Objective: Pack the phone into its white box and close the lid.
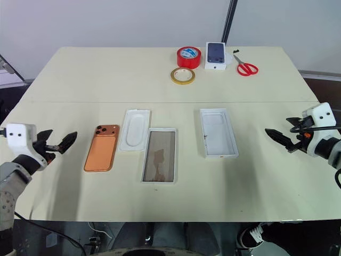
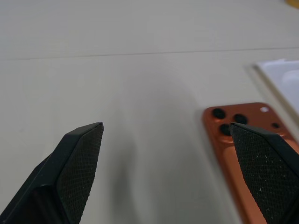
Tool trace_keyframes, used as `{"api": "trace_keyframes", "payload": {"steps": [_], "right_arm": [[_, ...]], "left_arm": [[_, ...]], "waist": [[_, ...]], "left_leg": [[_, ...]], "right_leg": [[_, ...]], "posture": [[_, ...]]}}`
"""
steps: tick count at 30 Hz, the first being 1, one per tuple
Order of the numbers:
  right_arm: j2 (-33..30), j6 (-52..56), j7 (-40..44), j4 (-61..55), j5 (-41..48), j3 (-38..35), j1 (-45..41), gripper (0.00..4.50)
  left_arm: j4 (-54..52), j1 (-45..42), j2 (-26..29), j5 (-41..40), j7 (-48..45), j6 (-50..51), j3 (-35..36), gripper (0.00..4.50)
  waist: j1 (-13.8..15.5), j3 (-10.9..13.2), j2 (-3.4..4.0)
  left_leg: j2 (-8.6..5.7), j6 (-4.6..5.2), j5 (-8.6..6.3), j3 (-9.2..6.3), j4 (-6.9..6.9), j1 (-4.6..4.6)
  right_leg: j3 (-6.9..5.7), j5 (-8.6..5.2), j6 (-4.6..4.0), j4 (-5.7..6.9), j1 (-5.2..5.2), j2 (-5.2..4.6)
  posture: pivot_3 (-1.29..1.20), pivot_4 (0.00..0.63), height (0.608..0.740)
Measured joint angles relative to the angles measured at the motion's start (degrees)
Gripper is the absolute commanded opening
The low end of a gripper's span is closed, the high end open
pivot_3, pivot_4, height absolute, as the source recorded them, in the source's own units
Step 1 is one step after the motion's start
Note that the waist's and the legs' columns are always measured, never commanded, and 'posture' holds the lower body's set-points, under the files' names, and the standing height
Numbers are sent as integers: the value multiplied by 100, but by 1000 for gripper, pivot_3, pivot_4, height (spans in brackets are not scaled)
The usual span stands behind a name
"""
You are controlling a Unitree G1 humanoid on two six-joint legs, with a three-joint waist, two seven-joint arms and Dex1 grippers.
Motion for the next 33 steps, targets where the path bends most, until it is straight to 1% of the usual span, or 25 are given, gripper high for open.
{"api": "trace_keyframes", "payload": {"steps": [4,7,10,13,17,19,22,27,33], "right_arm": [[99,228,-109,-640,119,124,25,4468],[263,425,-211,-1365,263,238,125,4468],[364,708,-294,-2059,508,455,131,4468],[404,963,-432,-2529,690,584,77,4468],[467,1107,-524,-2798,784,851,-26,4468],[476,1112,-526,-2837,801,992,-41,4468],[523,1134,-559,-2920,854,1094,-44,4468],[536,1179,-638,-3045,873,1100,9,4468],[539,1214,-702,-3228,912,1083,279,4468]], "left_arm": [[-220,-184,-72,-171,-10,263,-437,4500],[-421,-574,-291,-425,81,602,-772,4500],[-560,-1040,-672,-686,502,1178,-1123,4500],[-543,-1505,-931,-889,1033,1775,-1142,4500],[-409,-2279,-1220,-1065,1737,2694,-1061,4500],[-181,-2628,-1469,-1177,2023,3234,-981,4500],[154,-2933,-1595,-1181,2279,3796,-953,4500],[669,-3341,-1724,-986,2500,4201,-931,4500],[1031,-3556,-1720,-701,2501,4288,-955,4500]], "waist": [[10,0,0],[22,0,0],[17,0,0],[6,1,-1],[13,0,-2],[26,1,-2],[16,2,-5],[16,2,-5],[17,2,-5]], "left_leg": [[0,0,0,-1,0,-1],[0,0,0,-5,5,-2],[-1,0,0,-5,7,-3],[0,0,0,-7,8,-3],[-3,0,0,-6,11,-4],[-4,1,0,-7,17,-6],[-4,1,1,-8,19,-8],[-3,0,1,-7,19,-7],[-3,-1,2,-7,20,-8]], "right_leg": [[0,0,0,0,0,1],[-3,0,0,0,3,2],[-3,0,1,1,3,4],[-4,1,1,3,1,8],[-5,0,1,3,2,7],[-7,0,2,3,2,7],[-7,0,2,3,1,8],[-7,0,2,4,1,9],[-7,0,2,4,1,8]], "posture": [[0,150,740],[0,150,740],[0,150,740],[0,150,740],[0,150,740],[0,150,740],[0,150,740],[0,150,740],[0,150,740]]}}
